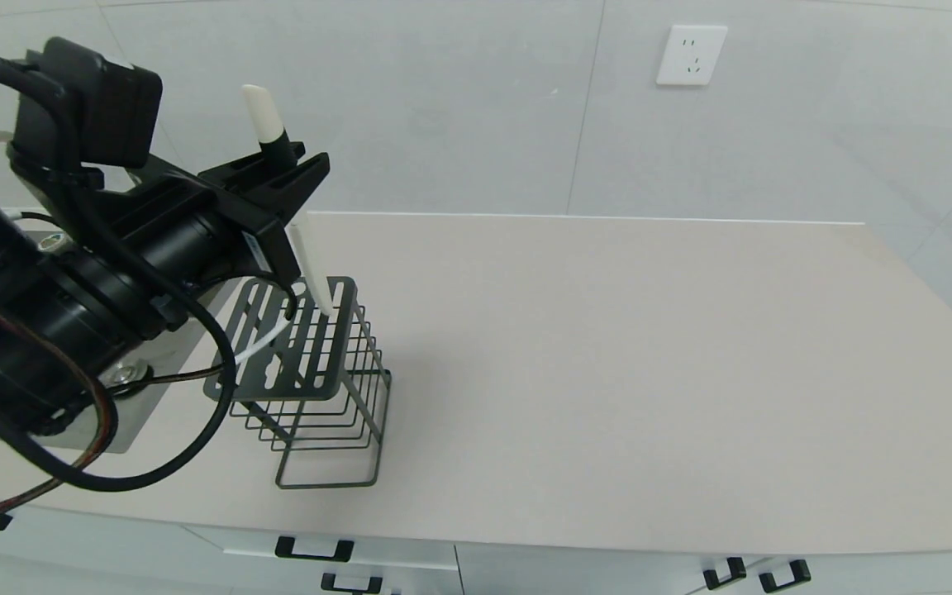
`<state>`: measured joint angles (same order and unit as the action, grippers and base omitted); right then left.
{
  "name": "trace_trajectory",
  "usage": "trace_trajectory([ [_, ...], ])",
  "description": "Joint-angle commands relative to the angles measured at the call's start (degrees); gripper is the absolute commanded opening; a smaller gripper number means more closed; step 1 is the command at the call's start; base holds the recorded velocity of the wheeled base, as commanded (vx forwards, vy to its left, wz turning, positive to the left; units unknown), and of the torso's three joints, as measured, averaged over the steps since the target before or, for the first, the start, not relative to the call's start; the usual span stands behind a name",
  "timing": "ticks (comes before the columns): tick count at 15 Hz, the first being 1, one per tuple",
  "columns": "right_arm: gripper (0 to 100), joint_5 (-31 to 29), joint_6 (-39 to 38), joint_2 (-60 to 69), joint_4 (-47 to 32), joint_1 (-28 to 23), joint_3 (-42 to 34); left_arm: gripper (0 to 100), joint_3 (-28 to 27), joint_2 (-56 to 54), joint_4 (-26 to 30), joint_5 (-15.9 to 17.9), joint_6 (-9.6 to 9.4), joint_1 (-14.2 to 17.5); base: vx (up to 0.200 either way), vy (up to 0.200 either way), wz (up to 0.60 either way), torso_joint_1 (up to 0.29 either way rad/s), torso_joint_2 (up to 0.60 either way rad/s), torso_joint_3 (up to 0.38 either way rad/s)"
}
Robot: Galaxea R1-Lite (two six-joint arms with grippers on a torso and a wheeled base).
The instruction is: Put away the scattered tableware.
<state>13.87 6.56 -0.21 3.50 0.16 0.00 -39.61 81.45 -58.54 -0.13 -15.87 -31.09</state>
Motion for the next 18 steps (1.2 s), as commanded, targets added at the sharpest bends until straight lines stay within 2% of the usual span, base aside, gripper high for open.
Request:
trace_trajectory([
  [1, 100, 0.0, 0.0, -0.1, 0.0, 0.0, 0.0, 0, -0.4, 1.2, -0.1, 0.0, -0.04, 0.1, 0.0, 0.0, 0.0, 0.0, 0.0, 0.0],
  [8, 100, 0.0, 0.2, -0.1, 0.0, 0.0, 0.0, 0, -1.2, 2.6, -0.6, 0.5, 0.05, 1.7, 0.0, 0.0, 0.0, 0.0, 0.0, 0.0],
  [18, 100, 0.0, 0.2, -0.1, 0.0, 0.0, 0.0, 0, -0.7, 3.4, -0.6, 1.1, 0.05, 1.8, 0.0, 0.0, 0.0, 0.0, 0.0, 0.0],
])
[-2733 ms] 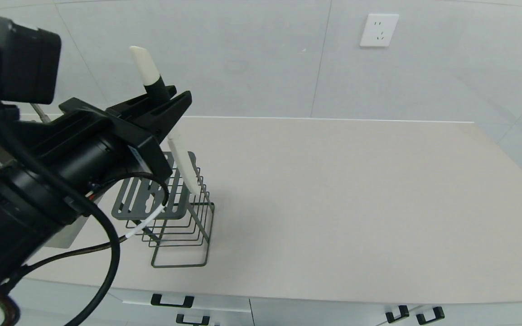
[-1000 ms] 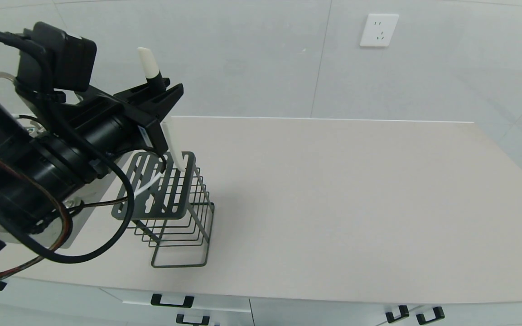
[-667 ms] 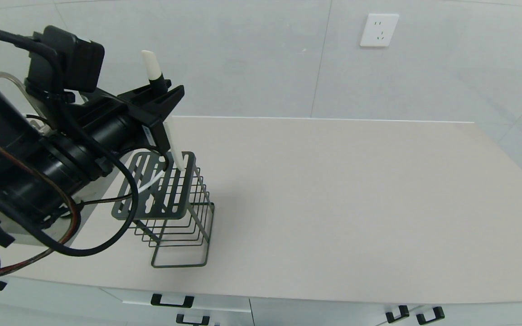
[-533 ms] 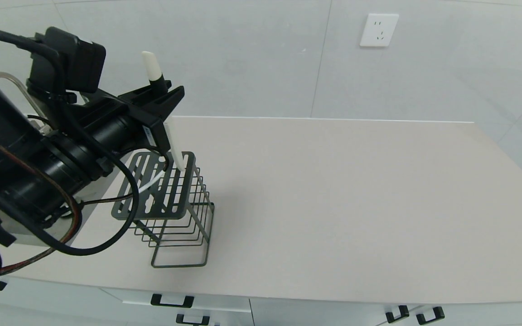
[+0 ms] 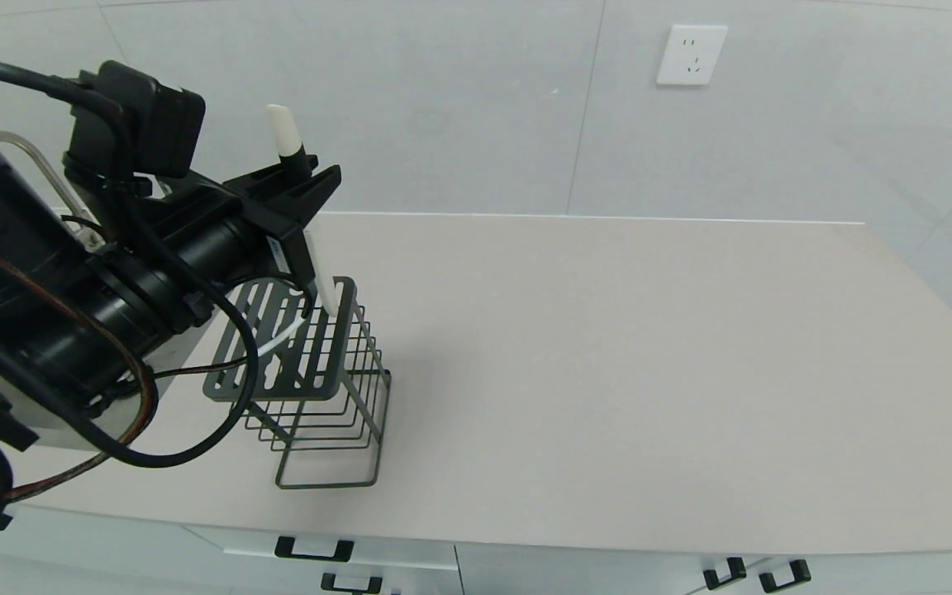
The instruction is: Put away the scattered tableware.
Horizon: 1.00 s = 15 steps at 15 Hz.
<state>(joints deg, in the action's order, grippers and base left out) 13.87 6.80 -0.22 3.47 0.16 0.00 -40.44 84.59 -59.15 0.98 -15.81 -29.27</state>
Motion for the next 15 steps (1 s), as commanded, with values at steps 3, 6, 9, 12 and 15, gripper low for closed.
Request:
trace_trajectory([
  [3, 100, 0.0, 0.1, -0.1, 0.0, 0.0, 0.0, 0, 0.6, 0.1, 0.0, 0.0, 0.08, 0.1, 0.0, 0.0, 0.0, 0.0, 0.0, 0.0],
  [6, 100, 0.0, 0.1, -0.1, 0.0, 0.0, 0.0, 0, 2.2, 0.3, 0.0, 0.0, 2.45, 0.0, 0.0, 0.0, 0.0, 0.0, 0.0, 0.0],
  [9, 100, 0.0, 0.1, -0.1, 0.0, 0.0, 0.0, 0, 2.9, 0.3, 0.0, -0.2, 2.98, 0.2, 0.0, 0.0, 0.0, 0.0, 0.0, 0.0],
  [12, 100, 0.0, 0.0, -0.1, 0.0, 0.0, 0.0, 0, 5.3, 0.3, 0.0, 0.3, 4.12, 1.1, 0.0, 0.0, 0.0, 0.0, 0.0, 0.0],
  [15, 100, 0.0, 0.1, -0.1, 0.0, 0.0, 0.0, 0, 5.7, 0.1, -0.1, 0.6, 6.41, 1.0, 0.0, 0.0, 0.0, 0.0, 0.0, 0.0],
])
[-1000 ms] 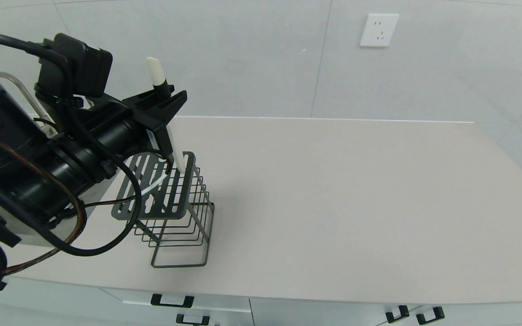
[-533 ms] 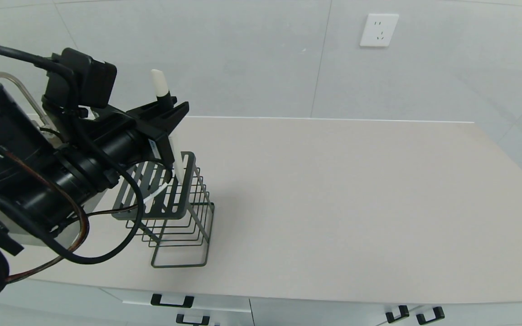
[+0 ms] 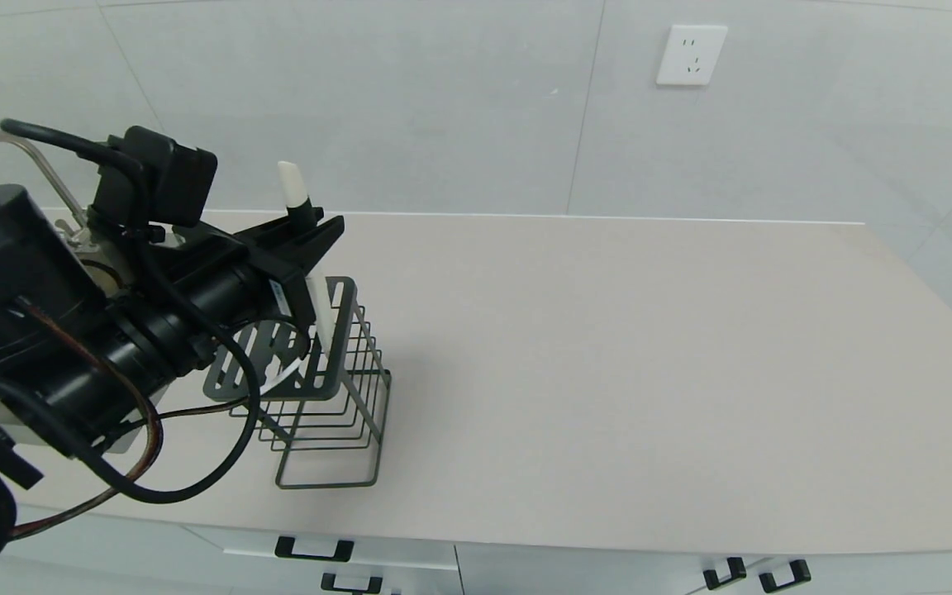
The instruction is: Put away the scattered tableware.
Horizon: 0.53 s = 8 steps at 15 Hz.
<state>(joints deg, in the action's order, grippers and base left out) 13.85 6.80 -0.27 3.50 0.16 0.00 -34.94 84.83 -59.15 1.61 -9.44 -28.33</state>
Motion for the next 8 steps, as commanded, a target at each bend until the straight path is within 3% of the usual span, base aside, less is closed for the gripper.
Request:
trace_trajectory([
  [1, 100, 0.0, 0.0, -0.1, 0.0, 0.0, 0.0, 0, 0.2, -0.2, -0.1, -0.1, 0.03, -0.1, 0.0, 0.0, 0.0, 0.0, 0.0, 0.0],
  [3, 100, 0.0, 0.0, -0.1, 0.0, 0.0, 0.0, 0, 0.2, -0.1, -0.1, -0.1, 0.03, -0.1, 0.0, 0.0, 0.0, 0.0, 0.0, 0.0],
  [4, 100, 0.0, 0.0, -0.1, 0.0, 0.0, 0.0, 100, 0.2, 0.0, 0.0, -0.1, 0.03, -0.1, 0.0, 0.0, 0.0, 0.0, 0.0, 0.0],
  [8, 100, 0.0, 0.0, -0.1, 0.0, 0.0, 0.0, 100, 0.0, 0.2, -0.1, 0.1, 0.03, 0.2, 0.0, 0.0, 0.0, 0.0, 0.0, 0.0],
])
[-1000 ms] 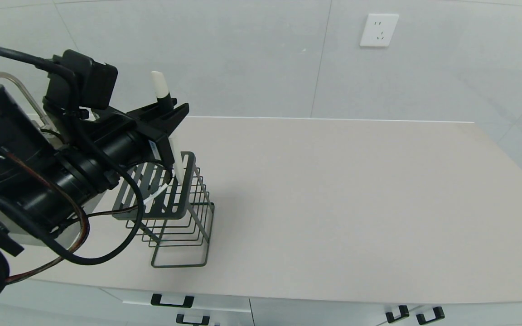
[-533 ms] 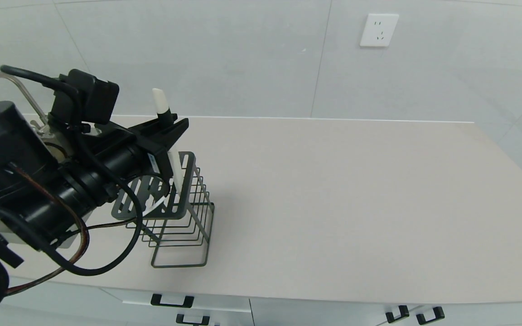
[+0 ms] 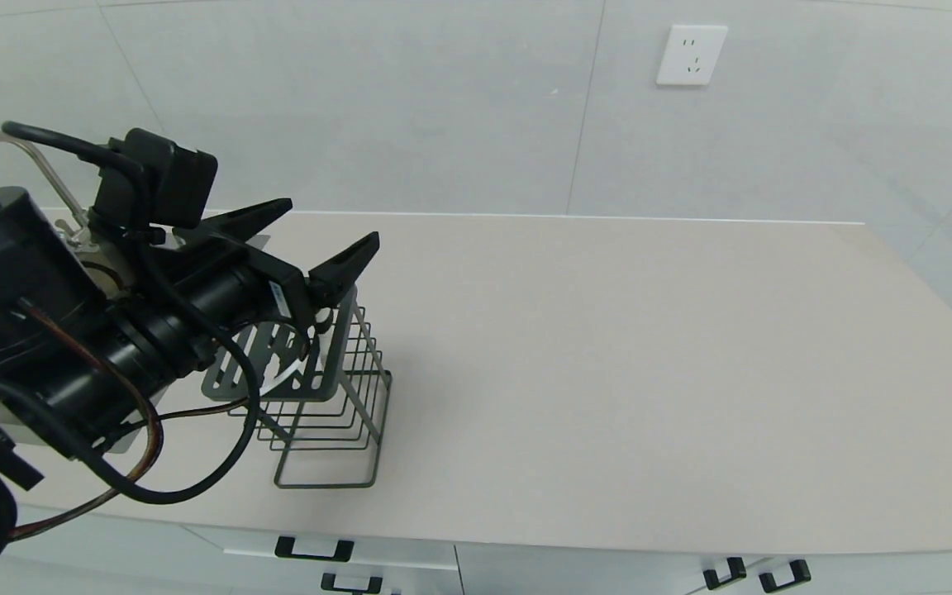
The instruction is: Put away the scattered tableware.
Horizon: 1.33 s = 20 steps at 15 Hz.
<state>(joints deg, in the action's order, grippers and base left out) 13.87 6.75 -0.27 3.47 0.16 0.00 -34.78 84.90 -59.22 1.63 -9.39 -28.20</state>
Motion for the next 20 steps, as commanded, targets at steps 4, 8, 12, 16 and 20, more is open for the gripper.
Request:
trace_trajectory([
  [4, 100, 0.0, -0.2, 0.0, 0.0, 0.0, 0.0, 100, -0.9, -1.2, -0.5, 13.8, -0.19, 3.1, 0.0, 0.0, 0.0, 0.0, 0.0, 0.0],
  [8, 100, -0.1, -0.2, 0.0, 0.0, 0.0, 0.0, 100, 1.8, -7.0, -7.7, 40.9, 1.83, 16.6, 0.0, 0.0, 0.0, 0.0, 0.0, 0.0],
  [12, 100, -0.1, -0.3, 0.0, 0.1, 0.0, 0.0, 100, 7.0, -22.8, -7.7, 35.5, 10.09, 22.1, 0.0, 0.0, 0.0, 0.0, 0.0, 0.0],
  [16, 100, -0.1, -0.3, -0.1, 0.0, 0.0, 0.0, 100, 15.8, -35.1, -7.1, 30.1, 9.74, 27.4, 0.0, 0.0, 0.0, 0.0, 0.0, 0.0],
  [20, 100, -0.2, -0.3, 0.0, 0.1, 0.0, 0.0, 100, 29.1, -48.7, -6.8, 30.1, 9.74, 33.5, 0.0, 0.0, 0.0, 0.0, 0.0, 0.0],
])
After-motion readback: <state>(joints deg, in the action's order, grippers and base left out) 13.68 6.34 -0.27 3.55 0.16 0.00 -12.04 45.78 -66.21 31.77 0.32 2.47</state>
